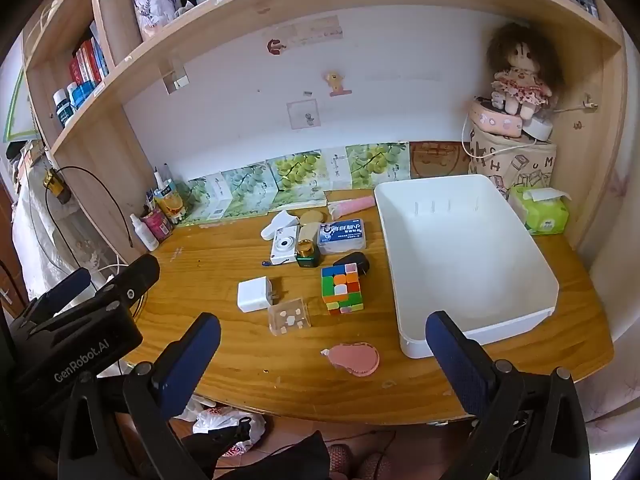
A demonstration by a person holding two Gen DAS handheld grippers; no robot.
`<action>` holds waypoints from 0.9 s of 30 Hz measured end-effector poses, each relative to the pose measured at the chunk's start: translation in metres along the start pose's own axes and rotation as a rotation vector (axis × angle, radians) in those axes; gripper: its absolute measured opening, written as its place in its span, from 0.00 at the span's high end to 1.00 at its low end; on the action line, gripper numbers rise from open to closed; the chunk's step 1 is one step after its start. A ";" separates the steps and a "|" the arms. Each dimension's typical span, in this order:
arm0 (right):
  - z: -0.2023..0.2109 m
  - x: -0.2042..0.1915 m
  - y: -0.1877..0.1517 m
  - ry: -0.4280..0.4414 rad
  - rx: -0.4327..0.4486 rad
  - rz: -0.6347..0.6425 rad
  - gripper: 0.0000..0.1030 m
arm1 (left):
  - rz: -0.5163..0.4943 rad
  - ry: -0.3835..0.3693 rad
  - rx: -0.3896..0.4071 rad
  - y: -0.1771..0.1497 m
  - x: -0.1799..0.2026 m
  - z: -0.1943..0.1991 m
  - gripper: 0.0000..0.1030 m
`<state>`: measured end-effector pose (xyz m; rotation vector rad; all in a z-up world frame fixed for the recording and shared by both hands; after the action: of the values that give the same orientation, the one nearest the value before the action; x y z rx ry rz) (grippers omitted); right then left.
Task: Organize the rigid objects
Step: 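Move the right gripper toward the rim of the white plastic tray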
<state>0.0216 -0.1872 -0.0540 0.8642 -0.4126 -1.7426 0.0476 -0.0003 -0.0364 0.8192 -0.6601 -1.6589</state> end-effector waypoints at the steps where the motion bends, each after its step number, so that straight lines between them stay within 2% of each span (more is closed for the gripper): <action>1: 0.000 0.000 0.001 0.005 0.006 -0.003 0.00 | 0.007 -0.004 -0.001 0.000 0.000 0.000 0.01; 12: -0.006 -0.001 0.001 -0.002 0.005 0.001 0.00 | 0.014 -0.033 -0.017 -0.007 0.001 -0.012 0.01; 17: -0.011 0.001 0.004 -0.019 -0.010 0.001 0.00 | 0.029 -0.062 -0.065 -0.012 -0.003 -0.019 0.01; 27: -0.023 -0.015 -0.013 -0.086 -0.057 0.020 0.00 | 0.039 -0.135 -0.180 -0.034 -0.012 -0.047 0.01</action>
<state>0.0319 -0.1655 -0.0729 0.7436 -0.4252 -1.7692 0.0673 0.0188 -0.0890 0.5659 -0.6052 -1.7211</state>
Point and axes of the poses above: each gripper's, at about its wrist camera, not at the fingertips, and z roughly against the way its jaws point, x to its right, y to its top, the point moved 6 cm from there along -z, roughly the way its jaws point, and after that the axes turned 11 degrees about -z, right-handed, at the moved point
